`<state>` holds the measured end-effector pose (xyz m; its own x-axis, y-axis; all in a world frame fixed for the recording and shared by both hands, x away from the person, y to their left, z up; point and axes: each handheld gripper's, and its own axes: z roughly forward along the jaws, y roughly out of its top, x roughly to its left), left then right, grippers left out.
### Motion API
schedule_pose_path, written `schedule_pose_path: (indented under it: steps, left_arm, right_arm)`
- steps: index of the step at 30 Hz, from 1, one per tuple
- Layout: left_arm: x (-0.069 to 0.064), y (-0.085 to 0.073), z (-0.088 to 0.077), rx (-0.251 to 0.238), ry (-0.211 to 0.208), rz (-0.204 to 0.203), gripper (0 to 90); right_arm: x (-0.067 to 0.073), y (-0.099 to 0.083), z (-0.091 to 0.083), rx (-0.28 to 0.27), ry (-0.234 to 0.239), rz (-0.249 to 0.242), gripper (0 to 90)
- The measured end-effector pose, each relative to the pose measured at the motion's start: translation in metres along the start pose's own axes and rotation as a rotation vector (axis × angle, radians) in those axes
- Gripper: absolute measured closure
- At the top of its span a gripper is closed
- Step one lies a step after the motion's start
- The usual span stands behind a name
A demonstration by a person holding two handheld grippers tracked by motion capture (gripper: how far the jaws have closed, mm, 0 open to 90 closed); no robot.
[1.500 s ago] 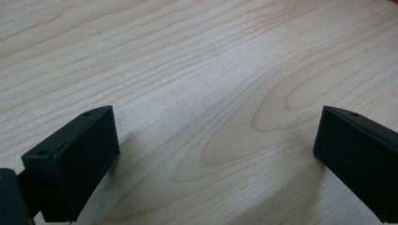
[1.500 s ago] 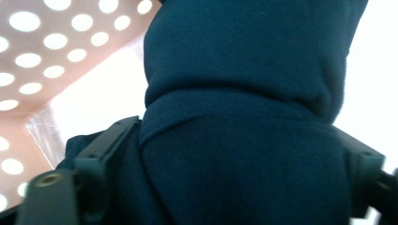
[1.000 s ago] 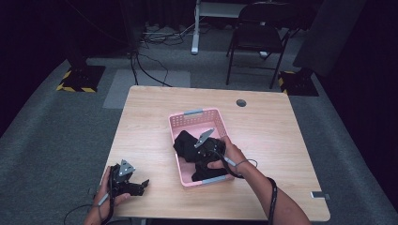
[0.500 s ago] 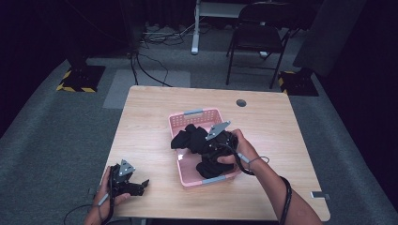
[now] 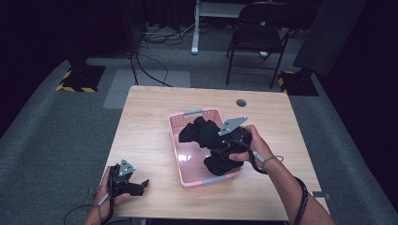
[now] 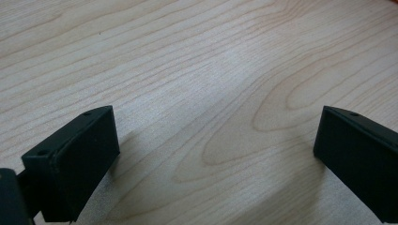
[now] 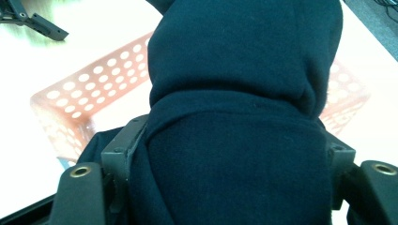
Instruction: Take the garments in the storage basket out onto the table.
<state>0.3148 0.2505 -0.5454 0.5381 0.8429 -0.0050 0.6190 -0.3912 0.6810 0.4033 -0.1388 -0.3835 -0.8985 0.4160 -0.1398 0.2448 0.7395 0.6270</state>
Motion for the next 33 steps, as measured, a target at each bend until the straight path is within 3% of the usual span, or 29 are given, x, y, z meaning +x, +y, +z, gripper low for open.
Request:
schedule_pose_path:
  steps: [16,33]
  left_arm:
    - [0.0,0.0,0.0,0.0,0.0,0.0,0.0]
    - [0.0,0.0,0.0,0.0,0.0,0.0,0.0]
  right_arm:
    - [-0.006,-0.023,-0.047,-0.032,-0.04,0.011,29.2]
    - [-0.015,-0.06,-0.077,-0.029,-0.077,0.058,29.1]
